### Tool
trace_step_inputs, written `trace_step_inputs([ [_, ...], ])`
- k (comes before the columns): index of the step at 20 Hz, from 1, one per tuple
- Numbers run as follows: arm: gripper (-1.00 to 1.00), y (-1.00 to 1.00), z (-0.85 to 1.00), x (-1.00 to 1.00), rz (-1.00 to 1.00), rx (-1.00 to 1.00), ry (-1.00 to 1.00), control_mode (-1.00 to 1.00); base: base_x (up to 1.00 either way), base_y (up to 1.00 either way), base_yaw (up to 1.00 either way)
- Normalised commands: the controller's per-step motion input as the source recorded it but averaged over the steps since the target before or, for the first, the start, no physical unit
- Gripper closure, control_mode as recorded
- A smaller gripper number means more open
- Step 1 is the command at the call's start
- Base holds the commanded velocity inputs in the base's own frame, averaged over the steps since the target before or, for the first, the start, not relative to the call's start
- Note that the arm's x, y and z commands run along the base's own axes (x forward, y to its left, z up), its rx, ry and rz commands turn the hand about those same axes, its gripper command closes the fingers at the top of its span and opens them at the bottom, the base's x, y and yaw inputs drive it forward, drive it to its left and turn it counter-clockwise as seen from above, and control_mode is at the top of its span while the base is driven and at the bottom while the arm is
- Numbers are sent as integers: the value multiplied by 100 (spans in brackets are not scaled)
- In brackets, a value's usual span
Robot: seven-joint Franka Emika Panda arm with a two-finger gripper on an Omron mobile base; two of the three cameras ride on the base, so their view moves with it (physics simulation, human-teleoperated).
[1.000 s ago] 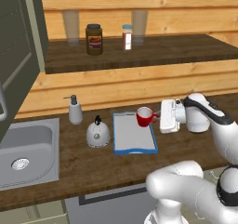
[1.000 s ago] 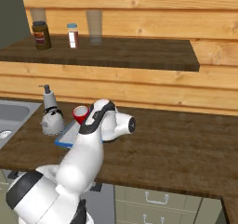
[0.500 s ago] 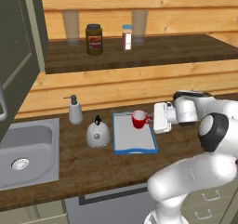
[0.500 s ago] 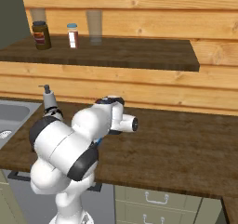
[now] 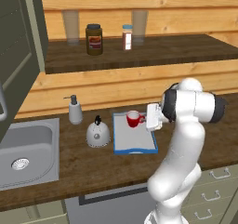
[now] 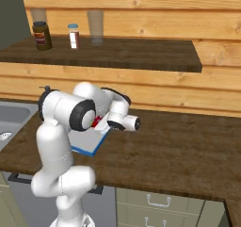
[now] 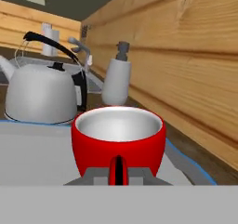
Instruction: Pick the kettle from the counter and place it on the tray. Then pick the mug from the cabinet and place it on the tray. Then close the cabinet doors.
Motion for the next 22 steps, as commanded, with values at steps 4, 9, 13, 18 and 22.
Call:
trace_step_inputs([
  [4,100,-8,-35,59,6,0,9,-100,0,0,0],
  [9,100,-1,-34,23,5,0,1,-100,0,0,0],
  [13,-100,4,-5,-23,0,0,0,-100,0,0,0],
  [18,-100,0,1,-21,0,0,0,-100,0,0,0],
  [22,-100,0,20,-8,-2,0,0,-100,0,0,0],
])
